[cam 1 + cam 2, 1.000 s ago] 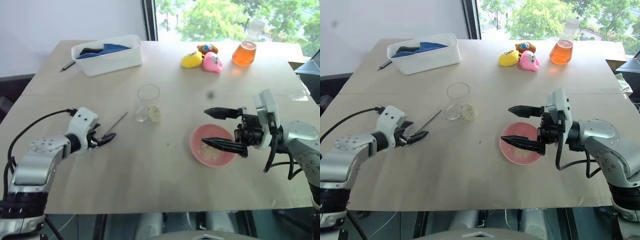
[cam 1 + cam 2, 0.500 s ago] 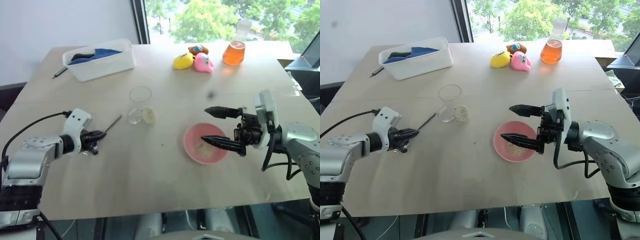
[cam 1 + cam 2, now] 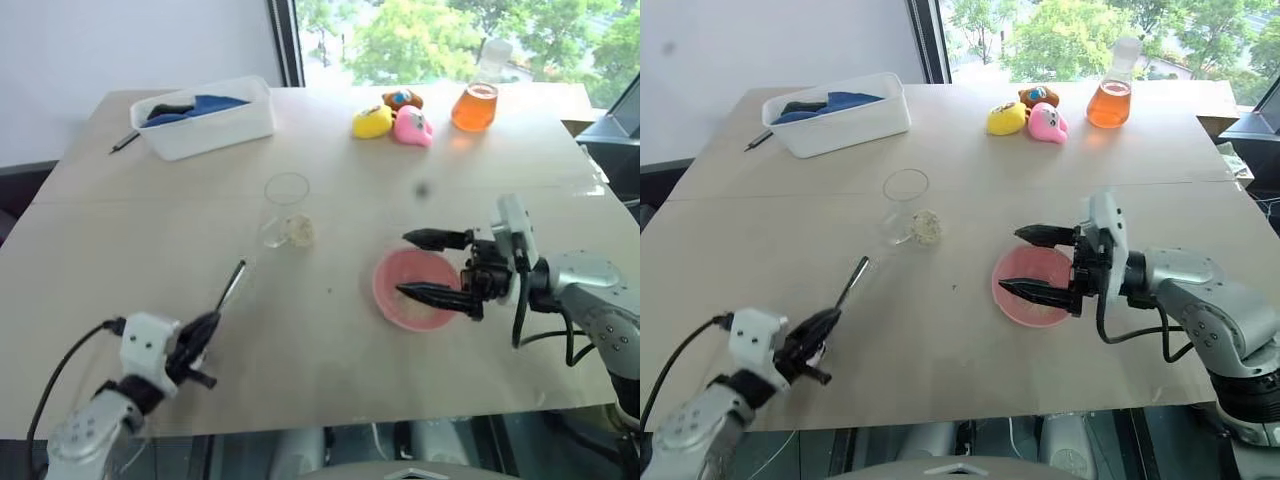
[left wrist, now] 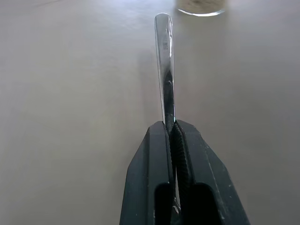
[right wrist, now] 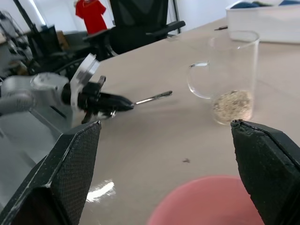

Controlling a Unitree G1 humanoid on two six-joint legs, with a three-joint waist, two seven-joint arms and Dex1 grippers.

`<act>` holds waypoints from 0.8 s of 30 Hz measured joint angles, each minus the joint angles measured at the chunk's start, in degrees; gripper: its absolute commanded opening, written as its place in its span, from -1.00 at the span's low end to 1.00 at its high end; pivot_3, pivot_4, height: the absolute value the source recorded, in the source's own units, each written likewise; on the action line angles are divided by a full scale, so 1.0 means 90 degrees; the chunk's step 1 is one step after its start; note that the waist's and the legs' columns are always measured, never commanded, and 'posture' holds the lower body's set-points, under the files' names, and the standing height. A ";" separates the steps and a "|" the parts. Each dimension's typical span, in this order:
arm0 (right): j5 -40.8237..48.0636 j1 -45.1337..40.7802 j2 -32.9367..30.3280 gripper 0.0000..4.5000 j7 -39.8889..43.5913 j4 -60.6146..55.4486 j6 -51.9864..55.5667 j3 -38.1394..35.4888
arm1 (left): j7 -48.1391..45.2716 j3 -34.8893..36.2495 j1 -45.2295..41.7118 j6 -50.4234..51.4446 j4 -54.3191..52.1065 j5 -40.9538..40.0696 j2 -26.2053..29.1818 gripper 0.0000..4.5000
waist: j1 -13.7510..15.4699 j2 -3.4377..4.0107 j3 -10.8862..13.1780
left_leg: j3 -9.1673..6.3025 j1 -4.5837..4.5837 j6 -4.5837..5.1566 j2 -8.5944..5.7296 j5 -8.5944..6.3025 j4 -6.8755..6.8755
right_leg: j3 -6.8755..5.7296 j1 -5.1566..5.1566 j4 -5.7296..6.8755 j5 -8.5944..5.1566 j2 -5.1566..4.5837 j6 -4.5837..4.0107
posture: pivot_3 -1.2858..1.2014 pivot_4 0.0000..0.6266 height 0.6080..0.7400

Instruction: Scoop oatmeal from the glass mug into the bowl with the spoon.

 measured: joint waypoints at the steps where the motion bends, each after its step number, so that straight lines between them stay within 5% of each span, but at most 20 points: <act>1: 0.0082 0.0000 0.0099 1.00 -0.0183 -0.0003 0.0153 0.0039 | 0.0005 -0.0018 0.0064 -0.0045 -0.0093 0.0002 -0.0036 -0.99 | 0.0009 -0.0002 0.0000 | -0.0004 -0.0001 0.0001 0.0001 -0.0001 0.0002 | -0.0005 0.0000 0.0002 0.0000 0.0002 -0.0001 | 0.03 -0.52 1.00; 9: 0.1718 0.0008 0.1281 1.00 -0.2557 -0.0068 0.1538 0.0129 | 0.0155 -0.1267 -0.0429 0.0087 -0.1124 0.0250 -0.0054 -0.99 | 0.0021 -0.0006 -0.0001 | -0.0008 -0.0008 0.0002 -0.0005 -0.0001 0.0007 | -0.0005 0.0000 0.0003 0.0001 0.0003 -0.0001 | 0.03 -0.52 1.00; 24: 0.1705 -0.0405 0.2378 1.00 -0.4476 0.0462 0.2003 0.0511 | 0.0307 -0.2518 -0.1610 0.0573 -0.1218 0.0503 0.0121 -0.99 | -0.0043 -0.0005 -0.0001 | -0.0003 -0.0012 0.0000 -0.0002 0.0000 0.0005 | 0.0001 -0.0010 0.0001 0.0001 0.0010 -0.0001 | 0.03 -0.52 1.00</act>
